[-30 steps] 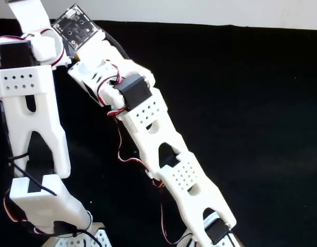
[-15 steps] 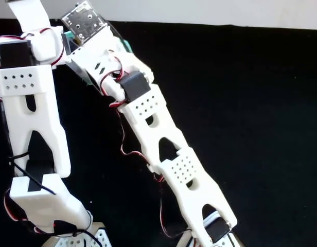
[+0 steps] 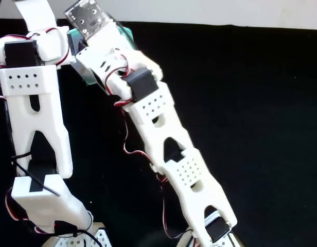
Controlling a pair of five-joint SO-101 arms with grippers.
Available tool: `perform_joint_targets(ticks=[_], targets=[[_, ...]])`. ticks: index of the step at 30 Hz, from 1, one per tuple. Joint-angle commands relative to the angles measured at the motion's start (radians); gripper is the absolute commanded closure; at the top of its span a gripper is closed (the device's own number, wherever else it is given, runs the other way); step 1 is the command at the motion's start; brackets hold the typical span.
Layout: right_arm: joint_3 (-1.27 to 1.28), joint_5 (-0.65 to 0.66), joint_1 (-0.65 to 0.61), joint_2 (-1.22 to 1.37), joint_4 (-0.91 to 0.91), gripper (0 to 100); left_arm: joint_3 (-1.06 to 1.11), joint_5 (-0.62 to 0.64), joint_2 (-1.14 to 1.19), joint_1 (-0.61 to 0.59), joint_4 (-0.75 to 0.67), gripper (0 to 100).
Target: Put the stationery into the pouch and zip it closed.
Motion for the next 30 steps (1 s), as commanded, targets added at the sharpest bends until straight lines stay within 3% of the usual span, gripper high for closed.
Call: perform_joint_targets(ticks=[1,16,27,30], targets=[[-0.094,0.006,0.021,-0.145,0.051,77.8,0.01,-0.008,0.053,-0.002,0.005,99],[-0.094,0.008,0.058,-0.32,0.203,77.8,0.01,-0.008,0.053,-0.002,0.002,99],[-0.094,0.008,0.097,-0.325,0.478,77.8,0.01,-0.008,0.053,-0.002,0.002,99],[-0.094,-0.051,0.102,-0.323,0.481,77.8,0.01,-0.008,0.053,-0.002,0.0,99]])
